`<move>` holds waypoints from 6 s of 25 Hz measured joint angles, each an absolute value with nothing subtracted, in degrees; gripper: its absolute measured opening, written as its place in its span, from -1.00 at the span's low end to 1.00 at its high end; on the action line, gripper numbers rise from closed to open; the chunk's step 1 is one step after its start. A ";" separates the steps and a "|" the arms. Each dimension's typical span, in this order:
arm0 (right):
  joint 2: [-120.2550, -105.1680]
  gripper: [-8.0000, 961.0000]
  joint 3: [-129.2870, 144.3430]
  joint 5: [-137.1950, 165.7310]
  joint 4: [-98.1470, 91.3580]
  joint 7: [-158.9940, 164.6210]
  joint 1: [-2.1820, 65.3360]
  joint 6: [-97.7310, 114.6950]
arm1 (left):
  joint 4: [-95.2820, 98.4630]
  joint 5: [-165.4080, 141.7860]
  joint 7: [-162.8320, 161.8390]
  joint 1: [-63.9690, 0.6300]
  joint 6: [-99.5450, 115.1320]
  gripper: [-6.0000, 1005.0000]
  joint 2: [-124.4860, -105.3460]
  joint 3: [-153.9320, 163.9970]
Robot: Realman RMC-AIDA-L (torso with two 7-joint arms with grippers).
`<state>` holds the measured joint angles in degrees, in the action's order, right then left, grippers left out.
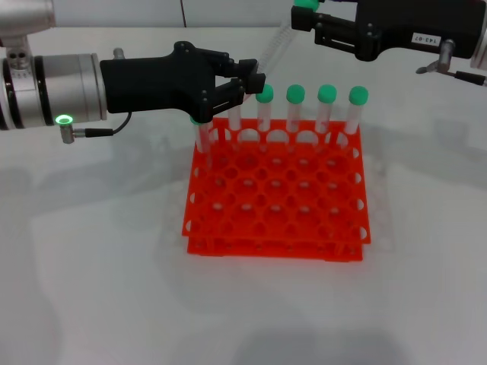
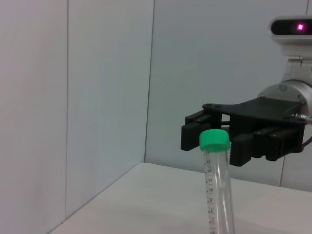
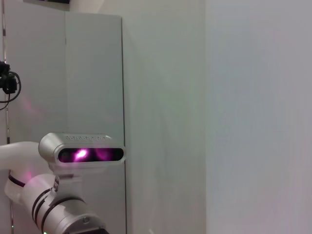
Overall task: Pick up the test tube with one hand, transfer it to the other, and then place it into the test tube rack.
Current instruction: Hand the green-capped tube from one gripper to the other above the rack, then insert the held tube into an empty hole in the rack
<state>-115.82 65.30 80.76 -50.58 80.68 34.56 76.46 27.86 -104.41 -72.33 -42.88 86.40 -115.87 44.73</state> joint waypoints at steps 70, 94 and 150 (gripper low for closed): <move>-115.65 -0.40 65.50 80.78 -50.90 81.04 34.18 76.92 | 30.08 -102.33 -71.67 -41.26 86.41 -0.47 -117.52 44.93; -115.76 -0.40 65.48 80.70 -51.07 81.02 34.14 76.60 | 38.38 -101.31 -84.05 -37.16 87.38 0.75 -117.22 44.96; -116.08 -0.40 79.09 74.48 -50.99 81.88 32.69 66.69 | 60.34 -123.82 -96.47 -24.24 101.25 0.74 -108.48 42.48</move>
<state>-116.08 79.09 74.48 -50.99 81.89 32.69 66.69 60.34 -123.82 -96.47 -24.24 101.25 -108.48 42.48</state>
